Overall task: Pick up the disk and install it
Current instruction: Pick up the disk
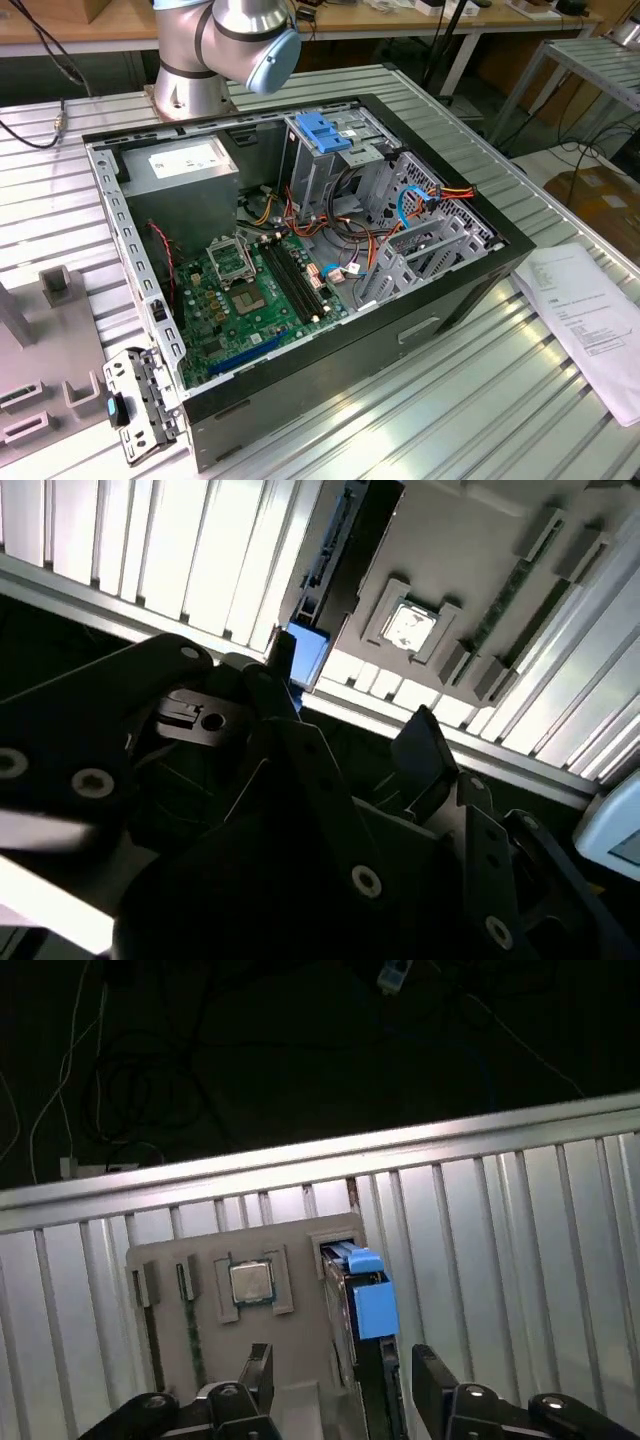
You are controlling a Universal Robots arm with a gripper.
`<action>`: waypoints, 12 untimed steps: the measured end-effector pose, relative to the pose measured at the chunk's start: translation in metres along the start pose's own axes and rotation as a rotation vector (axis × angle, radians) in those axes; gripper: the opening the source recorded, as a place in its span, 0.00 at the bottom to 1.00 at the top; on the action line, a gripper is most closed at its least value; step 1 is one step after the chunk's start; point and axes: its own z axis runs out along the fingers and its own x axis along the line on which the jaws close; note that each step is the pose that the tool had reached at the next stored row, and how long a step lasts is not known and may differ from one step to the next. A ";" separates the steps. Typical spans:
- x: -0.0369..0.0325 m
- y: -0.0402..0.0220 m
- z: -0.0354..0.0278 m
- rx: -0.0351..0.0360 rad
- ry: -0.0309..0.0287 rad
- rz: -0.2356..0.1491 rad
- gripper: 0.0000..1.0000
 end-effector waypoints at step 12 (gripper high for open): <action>-0.0093 0.0119 0.0309 0.0048 0.0025 -0.064 0.66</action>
